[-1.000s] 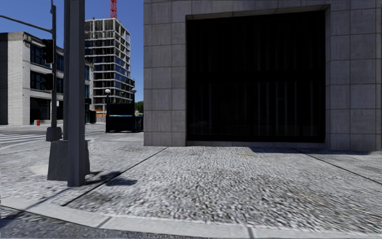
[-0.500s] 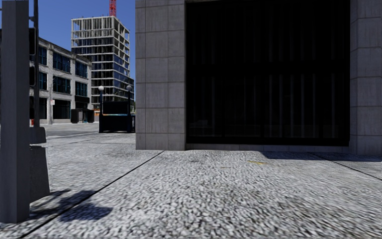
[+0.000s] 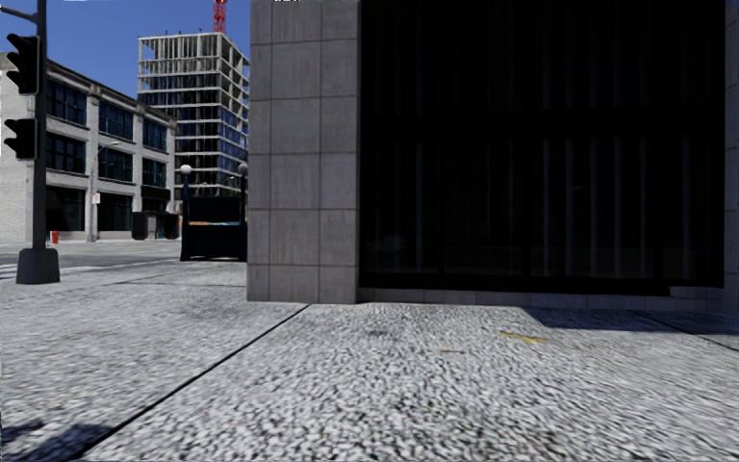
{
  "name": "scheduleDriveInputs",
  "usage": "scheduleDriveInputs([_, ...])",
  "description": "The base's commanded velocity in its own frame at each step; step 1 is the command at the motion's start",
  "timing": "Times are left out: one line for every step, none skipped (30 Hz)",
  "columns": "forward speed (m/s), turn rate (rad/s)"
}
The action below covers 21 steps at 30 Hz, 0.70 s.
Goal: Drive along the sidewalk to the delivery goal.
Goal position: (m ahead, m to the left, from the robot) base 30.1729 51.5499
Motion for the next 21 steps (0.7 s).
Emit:
scheduleDriveInputs([1.34,0.0])
scheduleDriveInputs([1.34,0.0])
scheduleDriveInputs([1.34,0.0])
scheduleDriveInputs([1.35,0.0])
scheduleDriveInputs([1.35,0.0])
scheduleDriveInputs([1.35,0.0])
scheduleDriveInputs([1.35,0.0])
scheduleDriveInputs([1.35,0.0])
scheduleDriveInputs([1.36,0.0])
scheduleDriveInputs([1.36,0.0])
scheduleDriveInputs([1.36,0.0])
scheduleDriveInputs([1.36,0.04])
scheduleDriveInputs([1.36,0.15])
scheduleDriveInputs([1.36,0.15])
scheduleDriveInputs([1.36,0.28])
scheduleDriveInputs([1.36,0.36])
scheduleDriveInputs([1.36,0.39])
scheduleDriveInputs([1.36,0.4])
scheduleDriveInputs([1.36,0.4])
scheduleDriveInputs([1.36,0.4])
scheduleDriveInputs([1.36,0.43])
